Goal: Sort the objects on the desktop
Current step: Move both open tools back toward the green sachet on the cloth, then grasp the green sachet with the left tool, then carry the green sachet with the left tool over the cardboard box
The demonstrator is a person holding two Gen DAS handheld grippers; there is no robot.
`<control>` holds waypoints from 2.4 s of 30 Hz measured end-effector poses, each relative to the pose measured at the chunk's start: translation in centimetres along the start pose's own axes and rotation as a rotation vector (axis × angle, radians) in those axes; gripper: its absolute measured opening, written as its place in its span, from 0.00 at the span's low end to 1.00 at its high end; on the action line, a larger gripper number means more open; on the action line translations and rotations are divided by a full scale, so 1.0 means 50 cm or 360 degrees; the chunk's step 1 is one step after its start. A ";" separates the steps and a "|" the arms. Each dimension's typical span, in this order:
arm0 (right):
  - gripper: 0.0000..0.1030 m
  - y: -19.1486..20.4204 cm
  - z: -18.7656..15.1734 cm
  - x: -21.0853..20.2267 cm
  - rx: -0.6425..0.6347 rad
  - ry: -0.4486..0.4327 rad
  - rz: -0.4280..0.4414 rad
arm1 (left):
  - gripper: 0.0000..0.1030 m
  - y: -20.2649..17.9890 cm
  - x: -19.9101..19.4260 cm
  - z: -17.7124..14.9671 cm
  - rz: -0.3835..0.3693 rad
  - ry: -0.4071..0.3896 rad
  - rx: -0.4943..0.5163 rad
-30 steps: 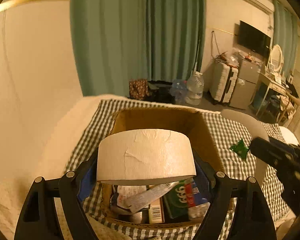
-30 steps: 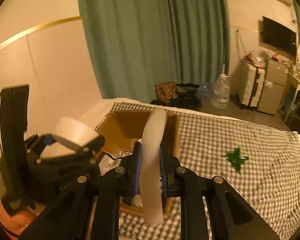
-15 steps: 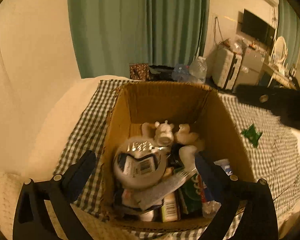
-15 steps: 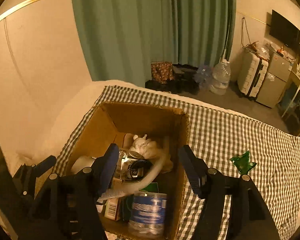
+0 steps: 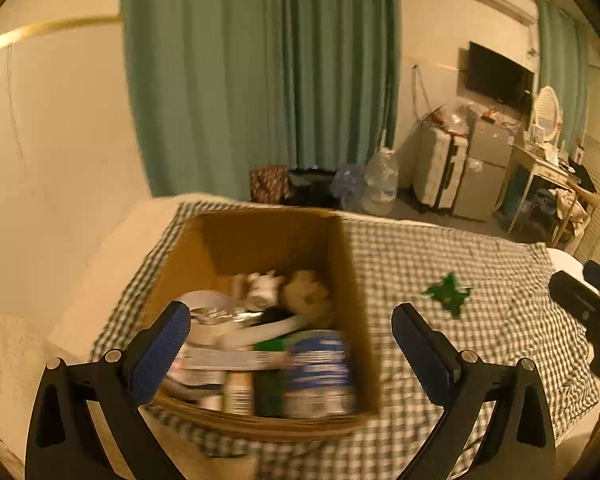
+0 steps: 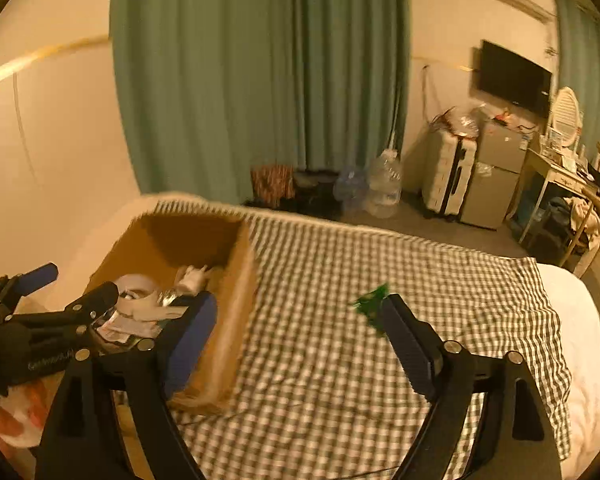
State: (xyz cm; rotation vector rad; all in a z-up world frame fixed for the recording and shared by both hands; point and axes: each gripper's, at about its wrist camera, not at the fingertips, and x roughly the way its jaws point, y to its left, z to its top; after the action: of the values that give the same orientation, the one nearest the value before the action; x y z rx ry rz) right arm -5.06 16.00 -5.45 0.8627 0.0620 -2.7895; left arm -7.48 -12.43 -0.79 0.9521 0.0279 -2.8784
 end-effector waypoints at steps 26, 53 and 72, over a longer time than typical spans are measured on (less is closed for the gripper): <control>0.86 -0.398 -0.200 0.316 0.0204 0.0020 -0.0599 | 1.00 -0.488 0.419 -0.151 -0.0024 0.0298 0.0209; 0.86 -0.448 -0.223 0.344 0.0374 0.0110 -0.0568 | 0.53 -0.429 0.414 -0.085 -0.0222 0.0200 0.0136; 1.00 -0.114 -0.062 -0.004 0.0482 -0.0215 -0.0023 | 0.55 -0.090 0.011 0.117 -0.0130 -0.0108 -0.0010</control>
State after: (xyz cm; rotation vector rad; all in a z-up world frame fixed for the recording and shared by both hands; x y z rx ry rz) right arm -4.44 21.94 -8.04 0.7334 -0.3866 -2.9076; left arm -11.89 -8.29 3.52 0.8713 0.0720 -2.9814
